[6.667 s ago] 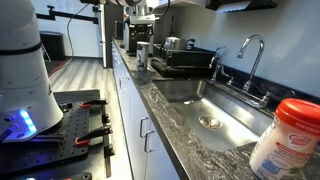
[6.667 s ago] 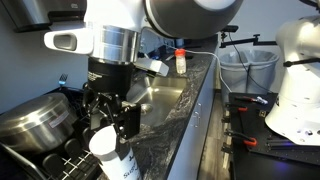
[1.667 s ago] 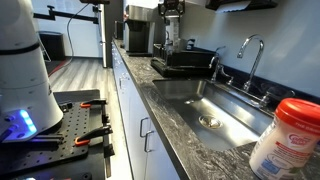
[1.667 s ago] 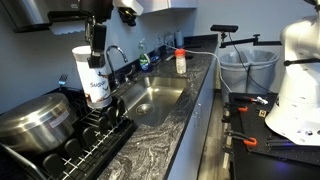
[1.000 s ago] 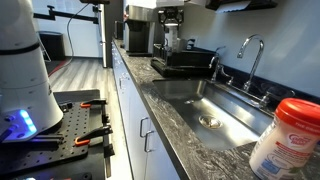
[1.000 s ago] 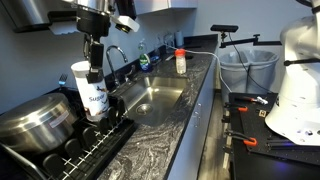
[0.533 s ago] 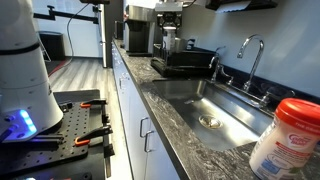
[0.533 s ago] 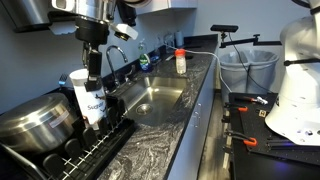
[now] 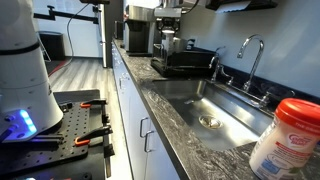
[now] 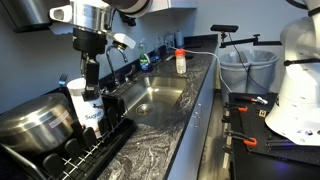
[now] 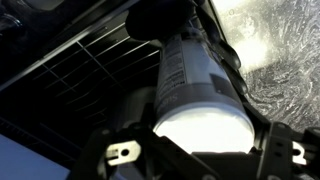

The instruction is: Pick up the bottle and put it on the left side of the counter

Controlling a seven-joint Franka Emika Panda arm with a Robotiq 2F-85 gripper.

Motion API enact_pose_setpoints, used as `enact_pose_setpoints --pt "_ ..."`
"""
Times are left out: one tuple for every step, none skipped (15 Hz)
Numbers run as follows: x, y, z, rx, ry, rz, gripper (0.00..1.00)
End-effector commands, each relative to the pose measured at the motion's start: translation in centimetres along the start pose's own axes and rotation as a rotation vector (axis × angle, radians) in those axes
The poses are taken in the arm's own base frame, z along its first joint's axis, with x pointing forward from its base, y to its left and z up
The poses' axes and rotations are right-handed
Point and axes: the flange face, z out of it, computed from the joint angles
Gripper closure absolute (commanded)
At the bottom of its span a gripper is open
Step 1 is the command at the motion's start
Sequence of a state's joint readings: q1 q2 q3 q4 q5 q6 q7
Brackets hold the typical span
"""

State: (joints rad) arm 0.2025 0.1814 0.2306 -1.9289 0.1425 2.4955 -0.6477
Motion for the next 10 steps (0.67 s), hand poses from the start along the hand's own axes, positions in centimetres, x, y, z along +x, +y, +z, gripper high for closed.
enact_pose_setpoints --pt "0.74 0.20 0.31 -0.006 -0.002 -0.025 0.40" --pt "0.81 0.15 0.38 -0.009 -0.006 -0.028 0.40" --pt "0.85 0.10 0.44 -0.011 -0.011 -0.033 0.40" --pt "0.83 0.02 0.50 -0.012 -0.016 -0.039 0.40" --pt "0.85 -0.06 0.61 -0.013 -0.022 -0.042 0.40" --pt "0.93 -0.16 0.74 -0.012 -0.029 -0.046 0.40" --pt "0.98 -0.24 0.80 -0.013 -0.033 -0.051 0.40" --pt "1.00 -0.30 0.85 -0.013 -0.037 -0.056 0.40" --pt "1.05 -0.35 0.90 -0.014 -0.041 -0.059 0.40" --pt "1.08 -0.32 0.84 -0.016 -0.045 -0.059 0.40"
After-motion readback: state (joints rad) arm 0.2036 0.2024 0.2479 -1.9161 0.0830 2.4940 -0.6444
